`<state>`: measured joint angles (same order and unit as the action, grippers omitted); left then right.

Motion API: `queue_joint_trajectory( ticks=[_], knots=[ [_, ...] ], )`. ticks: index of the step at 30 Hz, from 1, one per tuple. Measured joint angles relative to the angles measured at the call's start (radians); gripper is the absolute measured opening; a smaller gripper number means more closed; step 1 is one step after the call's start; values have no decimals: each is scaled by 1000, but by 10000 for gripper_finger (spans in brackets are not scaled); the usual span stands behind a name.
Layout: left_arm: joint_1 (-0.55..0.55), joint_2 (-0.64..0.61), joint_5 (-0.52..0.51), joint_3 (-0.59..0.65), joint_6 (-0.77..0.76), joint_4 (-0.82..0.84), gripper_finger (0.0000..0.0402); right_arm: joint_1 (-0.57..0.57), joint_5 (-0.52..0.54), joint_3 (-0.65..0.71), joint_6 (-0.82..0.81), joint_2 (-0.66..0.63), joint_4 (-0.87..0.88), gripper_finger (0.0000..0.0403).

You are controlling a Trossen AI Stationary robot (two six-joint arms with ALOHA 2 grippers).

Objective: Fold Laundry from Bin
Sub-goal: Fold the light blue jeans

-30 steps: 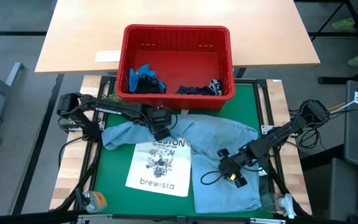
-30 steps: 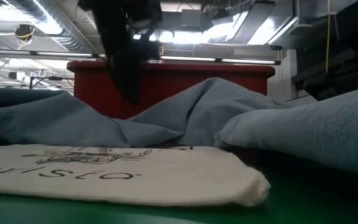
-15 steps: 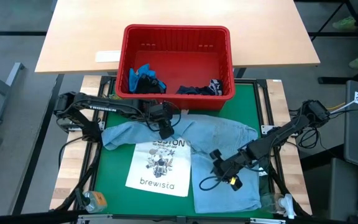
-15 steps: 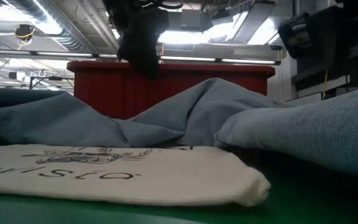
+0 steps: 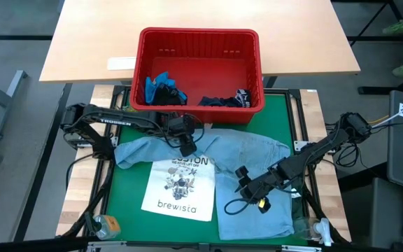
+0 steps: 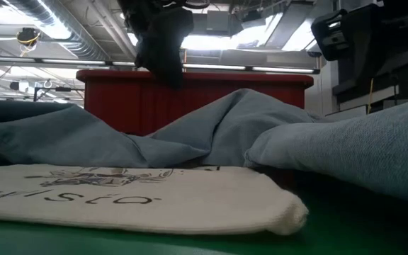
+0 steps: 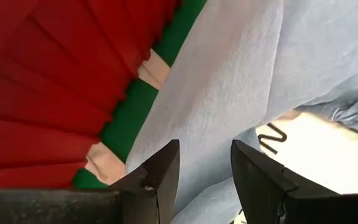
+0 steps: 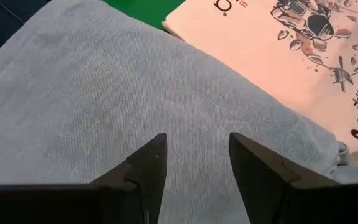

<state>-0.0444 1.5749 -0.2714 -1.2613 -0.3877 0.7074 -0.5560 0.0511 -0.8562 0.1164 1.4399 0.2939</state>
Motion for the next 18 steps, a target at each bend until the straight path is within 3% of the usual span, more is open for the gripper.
queue_joint_trajectory(
  ticks=[18],
  knots=[
    [-3,0,-2,0,4,-212,138,0,20,0,24,-1,0,175]
  ],
)
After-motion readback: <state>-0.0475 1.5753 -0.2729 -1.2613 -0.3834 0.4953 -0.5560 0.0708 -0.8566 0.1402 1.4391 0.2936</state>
